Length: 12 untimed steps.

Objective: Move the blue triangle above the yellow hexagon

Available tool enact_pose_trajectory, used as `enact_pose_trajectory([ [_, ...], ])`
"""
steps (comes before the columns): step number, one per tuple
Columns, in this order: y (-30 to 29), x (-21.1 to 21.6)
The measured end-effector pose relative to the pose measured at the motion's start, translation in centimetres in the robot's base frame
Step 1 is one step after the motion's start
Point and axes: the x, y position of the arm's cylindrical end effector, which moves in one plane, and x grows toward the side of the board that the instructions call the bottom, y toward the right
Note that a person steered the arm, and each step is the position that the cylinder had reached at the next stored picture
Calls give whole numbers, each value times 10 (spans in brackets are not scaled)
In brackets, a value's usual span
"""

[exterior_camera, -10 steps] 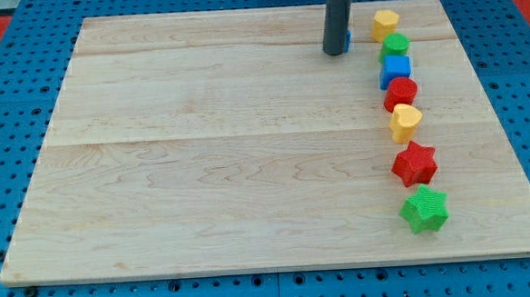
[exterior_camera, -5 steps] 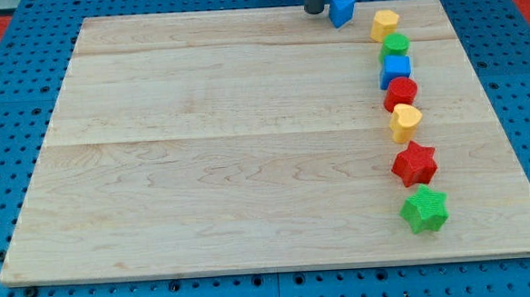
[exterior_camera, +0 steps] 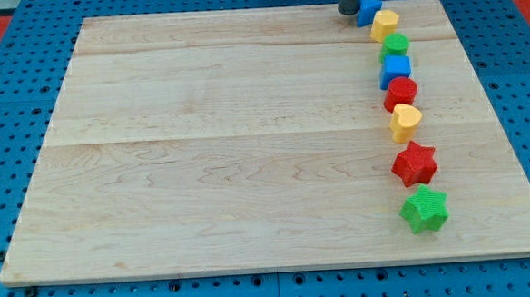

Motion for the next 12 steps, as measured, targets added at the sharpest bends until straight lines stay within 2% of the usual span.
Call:
enact_pose_trajectory([
  [2,17,0],
  [4,-20,-13],
  [12,-48,-13],
])
